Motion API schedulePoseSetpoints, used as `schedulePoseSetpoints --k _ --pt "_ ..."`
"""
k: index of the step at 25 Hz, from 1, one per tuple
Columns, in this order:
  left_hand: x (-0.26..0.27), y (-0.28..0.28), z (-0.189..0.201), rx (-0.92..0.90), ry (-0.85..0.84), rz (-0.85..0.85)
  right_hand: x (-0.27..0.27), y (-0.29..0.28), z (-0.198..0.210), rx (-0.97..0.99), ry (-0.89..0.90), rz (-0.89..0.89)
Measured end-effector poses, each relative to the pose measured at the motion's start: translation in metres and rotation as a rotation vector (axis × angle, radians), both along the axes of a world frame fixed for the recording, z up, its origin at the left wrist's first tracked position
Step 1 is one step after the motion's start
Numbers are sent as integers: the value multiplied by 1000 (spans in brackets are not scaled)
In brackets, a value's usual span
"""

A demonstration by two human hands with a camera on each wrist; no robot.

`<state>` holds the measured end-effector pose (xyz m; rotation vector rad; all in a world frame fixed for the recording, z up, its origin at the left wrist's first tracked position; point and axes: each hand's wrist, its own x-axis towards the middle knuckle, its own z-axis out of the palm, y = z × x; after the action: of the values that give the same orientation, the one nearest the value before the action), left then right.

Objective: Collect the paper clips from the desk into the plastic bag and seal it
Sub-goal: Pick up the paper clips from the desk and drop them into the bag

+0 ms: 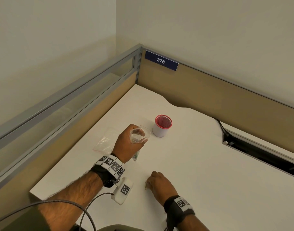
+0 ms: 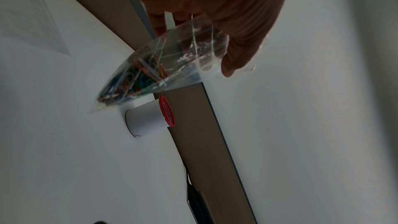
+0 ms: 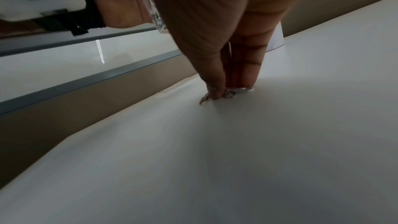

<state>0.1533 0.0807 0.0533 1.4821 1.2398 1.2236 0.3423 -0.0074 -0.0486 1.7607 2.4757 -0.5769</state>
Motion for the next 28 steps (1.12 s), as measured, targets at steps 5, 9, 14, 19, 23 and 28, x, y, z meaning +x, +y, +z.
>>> schedulePoseSetpoints --k 5,9,14,19,23,28 --pt "0 -2 0 -7 10 3 -5 10 3 -25 0 -114" --pt "-1 -2 -2 -5 21 -5 2 20 12 -93 58 -256" --pt "-4 -1 -6 -13 29 1 25 33 51 -84 261 -416" --pt "1 0 -11 -31 28 -27 7 52 137 199 648 -429" --pt "6 1 -11 -33 50 -60 -23 65 176 279 777 -352" --pt "10 0 -10 -18 81 -87 -38 70 172 315 722 -329"
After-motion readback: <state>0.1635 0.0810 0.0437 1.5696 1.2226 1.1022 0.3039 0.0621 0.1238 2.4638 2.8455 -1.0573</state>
